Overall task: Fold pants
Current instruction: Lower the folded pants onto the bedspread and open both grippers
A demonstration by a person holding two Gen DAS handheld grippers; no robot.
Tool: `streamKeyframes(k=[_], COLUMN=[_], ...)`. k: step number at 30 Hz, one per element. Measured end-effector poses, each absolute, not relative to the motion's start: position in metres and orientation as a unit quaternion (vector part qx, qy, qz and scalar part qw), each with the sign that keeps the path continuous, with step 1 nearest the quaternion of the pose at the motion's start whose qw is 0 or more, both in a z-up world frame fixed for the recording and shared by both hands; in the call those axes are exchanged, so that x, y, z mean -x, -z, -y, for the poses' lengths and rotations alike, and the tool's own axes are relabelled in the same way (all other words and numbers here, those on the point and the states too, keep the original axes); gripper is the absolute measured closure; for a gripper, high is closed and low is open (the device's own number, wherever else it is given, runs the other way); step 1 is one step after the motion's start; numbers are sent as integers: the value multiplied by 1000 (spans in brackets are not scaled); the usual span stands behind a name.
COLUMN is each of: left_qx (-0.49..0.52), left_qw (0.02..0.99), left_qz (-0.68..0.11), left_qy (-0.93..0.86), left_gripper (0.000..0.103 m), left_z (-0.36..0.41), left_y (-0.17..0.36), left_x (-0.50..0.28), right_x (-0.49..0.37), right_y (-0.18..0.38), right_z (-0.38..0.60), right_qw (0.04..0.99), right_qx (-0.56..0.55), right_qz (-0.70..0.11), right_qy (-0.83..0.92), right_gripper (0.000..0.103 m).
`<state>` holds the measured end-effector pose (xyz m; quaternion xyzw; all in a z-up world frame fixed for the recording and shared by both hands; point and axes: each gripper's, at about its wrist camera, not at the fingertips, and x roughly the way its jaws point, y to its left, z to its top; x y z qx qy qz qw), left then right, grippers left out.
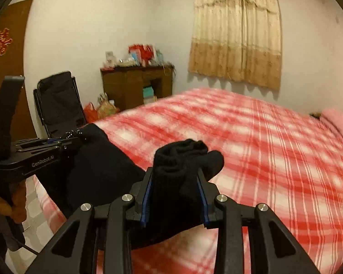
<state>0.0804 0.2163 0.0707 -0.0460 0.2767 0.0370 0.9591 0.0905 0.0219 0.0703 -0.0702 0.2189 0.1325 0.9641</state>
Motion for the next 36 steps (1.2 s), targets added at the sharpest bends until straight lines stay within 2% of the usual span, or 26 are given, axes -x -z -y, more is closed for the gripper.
streamKeyframes(k=[4, 9, 10, 12, 13, 14, 15, 16, 28, 31, 33, 34, 35, 36], left_qx=[28, 9, 0, -17, -19, -24, -39, -49, -39, -18, 5, 14, 23, 28], left_qw=[960, 942, 939, 933, 935, 937, 937, 937, 934, 932, 932, 932, 931, 930], left_qz=[-272, -327, -335, -343, -339, -332, -326, -323, -337, -345, -343, -343, -341, -339], left_qy=[-61, -75, -84, -104, -106, -109, -118, -125, -113, -108, -114, -118, -127, -139], left_gripper=[87, 87, 86, 73, 71, 65, 57, 54, 49, 37, 33, 33, 33, 32], left_z=[-224, -221, -220, -223, -225, -226, -225, -223, -227, -239, -254, -260, -268, -274], left_y=[-62, -2, 8, 27, 29, 30, 29, 27, 18, 14, 12, 12, 11, 11], left_x=[-95, -119, -121, -121, -118, -116, -114, -112, -99, -82, -66, -60, -53, -46], right_x=[-115, -159, -162, -155, -153, -151, -151, -151, -123, -115, -113, -114, -117, -119], right_y=[-50, 34, 44, 45, 42, 40, 38, 38, 1, -11, -12, -10, -5, 1], right_z=[-20, -2, 1, 12, 16, 18, 22, 25, 37, 30, 21, 16, 11, 7], right_qw=[967, 934, 928, 935, 937, 938, 938, 937, 955, 960, 957, 953, 948, 946], right_qx=[85, 91, 88, 73, 73, 74, 72, 70, 13, 2, 4, 5, 8, 13], right_qz=[-209, -331, -349, -336, -335, -334, -334, -336, -290, -265, -267, -275, -287, -293], right_qy=[-121, -96, -93, -88, -69, -60, -60, -61, -68, -89, -111, -124, -136, -139], right_gripper=[68, 66, 62, 49, 29, 19, 19, 19, 19, 20, 30, 46, 53, 53])
